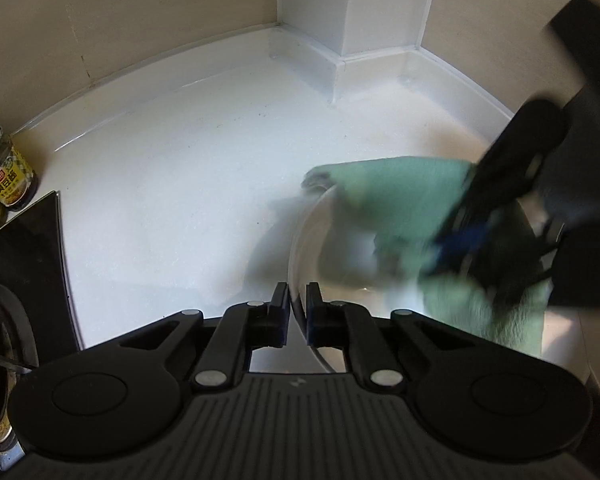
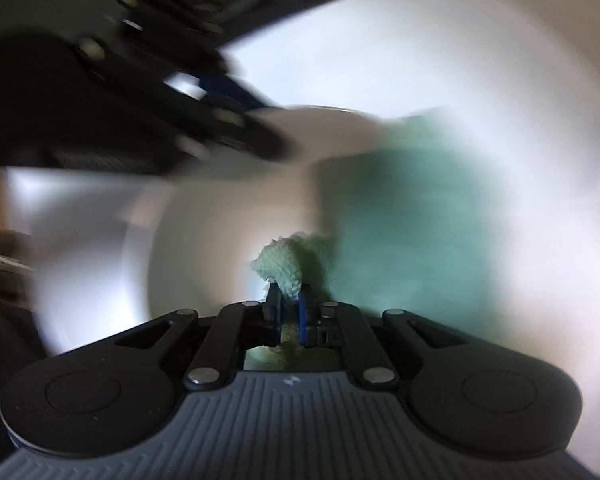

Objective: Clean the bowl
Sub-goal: 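Lift the green towel with the right gripper and carry it into the bowl, then wipe the towel around the bowl interior with the right gripper while the left gripper steadies the rim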

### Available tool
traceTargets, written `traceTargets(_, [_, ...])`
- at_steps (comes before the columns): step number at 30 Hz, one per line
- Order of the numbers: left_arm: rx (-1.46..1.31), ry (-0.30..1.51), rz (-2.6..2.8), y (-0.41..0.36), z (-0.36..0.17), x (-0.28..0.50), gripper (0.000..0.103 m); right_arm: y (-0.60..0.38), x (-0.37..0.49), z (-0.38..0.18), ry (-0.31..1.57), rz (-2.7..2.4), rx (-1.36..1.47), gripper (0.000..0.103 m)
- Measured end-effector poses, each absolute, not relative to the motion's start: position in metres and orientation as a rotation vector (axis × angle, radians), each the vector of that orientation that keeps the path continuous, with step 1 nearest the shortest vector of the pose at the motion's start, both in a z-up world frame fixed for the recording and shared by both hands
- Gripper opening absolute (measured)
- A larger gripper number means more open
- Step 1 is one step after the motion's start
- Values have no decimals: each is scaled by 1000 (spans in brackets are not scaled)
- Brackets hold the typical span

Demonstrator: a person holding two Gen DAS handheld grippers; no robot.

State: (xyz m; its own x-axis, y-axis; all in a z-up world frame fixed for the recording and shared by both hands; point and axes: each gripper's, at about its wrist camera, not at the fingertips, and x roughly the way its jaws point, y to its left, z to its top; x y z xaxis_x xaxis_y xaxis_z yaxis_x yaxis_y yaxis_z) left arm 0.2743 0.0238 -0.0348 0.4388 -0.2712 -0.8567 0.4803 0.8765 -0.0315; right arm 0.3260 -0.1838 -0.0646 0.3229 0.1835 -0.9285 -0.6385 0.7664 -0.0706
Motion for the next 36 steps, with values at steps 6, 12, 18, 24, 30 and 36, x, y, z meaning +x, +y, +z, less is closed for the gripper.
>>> traceTargets(6, [147, 1057, -383, 25, -33, 263, 7, -238, 297, -20, 896, 360, -266, 5])
traceTargets(12, [130, 1065, -321, 22, -35, 255, 8, -267, 275, -31, 886, 276, -127, 6])
traceTargets(18, [117, 1070, -327, 26, -38, 257, 9, -267, 289, -45, 927, 274, 30, 8])
traceTargets(24, [112, 1061, -318, 27, -39, 250, 11, -253, 289, -55, 970, 306, 173, 37])
traceTargets(30, [136, 1048, -324, 24, -39, 248, 10, -245, 294, -71, 1032, 277, 112, 39])
traceTargets(36, [246, 1016, -397, 17, -40, 247, 12, -227, 320, -91, 1136, 316, -29, 25])
